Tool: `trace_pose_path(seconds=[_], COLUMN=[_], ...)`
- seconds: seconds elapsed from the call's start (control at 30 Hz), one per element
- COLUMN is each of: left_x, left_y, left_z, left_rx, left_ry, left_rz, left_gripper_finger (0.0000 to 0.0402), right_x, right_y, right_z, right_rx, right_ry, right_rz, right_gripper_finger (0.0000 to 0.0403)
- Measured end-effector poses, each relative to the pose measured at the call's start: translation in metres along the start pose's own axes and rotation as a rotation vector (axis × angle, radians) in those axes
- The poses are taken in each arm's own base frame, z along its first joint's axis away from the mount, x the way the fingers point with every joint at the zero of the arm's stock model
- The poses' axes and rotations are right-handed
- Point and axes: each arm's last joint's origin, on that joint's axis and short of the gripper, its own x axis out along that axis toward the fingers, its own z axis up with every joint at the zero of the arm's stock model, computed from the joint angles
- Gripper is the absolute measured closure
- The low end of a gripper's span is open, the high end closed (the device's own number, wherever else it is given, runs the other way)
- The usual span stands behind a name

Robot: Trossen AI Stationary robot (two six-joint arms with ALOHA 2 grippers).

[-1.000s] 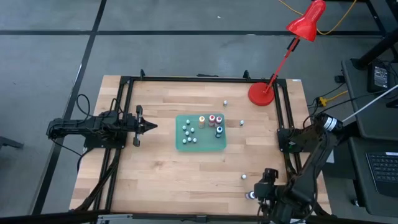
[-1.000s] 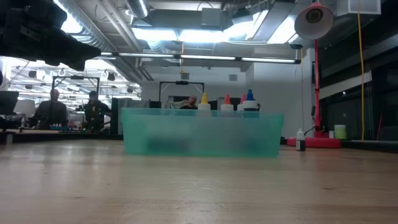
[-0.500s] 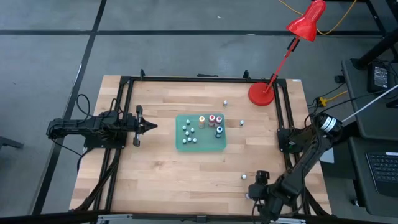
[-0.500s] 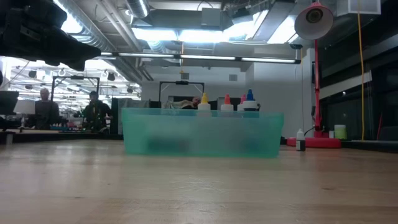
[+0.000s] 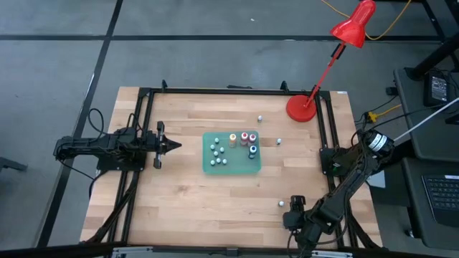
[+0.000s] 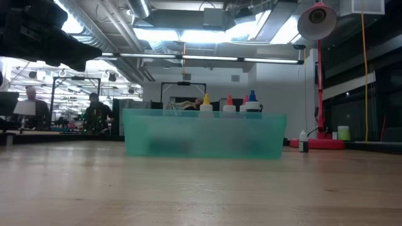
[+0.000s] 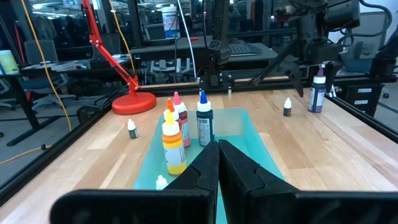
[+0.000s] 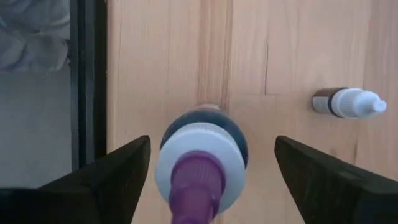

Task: Pick & Place food coloring
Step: Put the big purple food coloring bottle into the green bin

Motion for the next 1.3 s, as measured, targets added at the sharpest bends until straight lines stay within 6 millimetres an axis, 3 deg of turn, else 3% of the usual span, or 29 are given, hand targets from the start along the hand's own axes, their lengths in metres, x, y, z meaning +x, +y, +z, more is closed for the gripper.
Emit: trace_pose_path(seconds=[0.43,0.73,1.1,1.3], left_x=[0.000,0.000,0.000,0.000], left_y=[0.000,0.000,0.000,0.000], left_z=[0.000,0.000,0.000,0.000], left_rx=[0.000,0.000,0.000,0.000], left_ry=[0.000,0.000,0.000,0.000], left_rz=[0.000,0.000,0.000,0.000], left_gripper_finger=[0.0398,0.0398,0.0398,0.0398], right_x=[0.001,-0.002,-0.016,-0.054], right_y=[-0.003,-0.001,0.000,0.013], right_z=[0.007,0.007,0.017,0.033], right_rx=[-0.050,-0.068,-0.052,-0.002], right_ry=[0.002,0.023,-0.025,0.040], right_rz=[0.027,0.071,0.087,0.115], right_gripper_finger=[0.0162,0.0263,0.0263,0.0263])
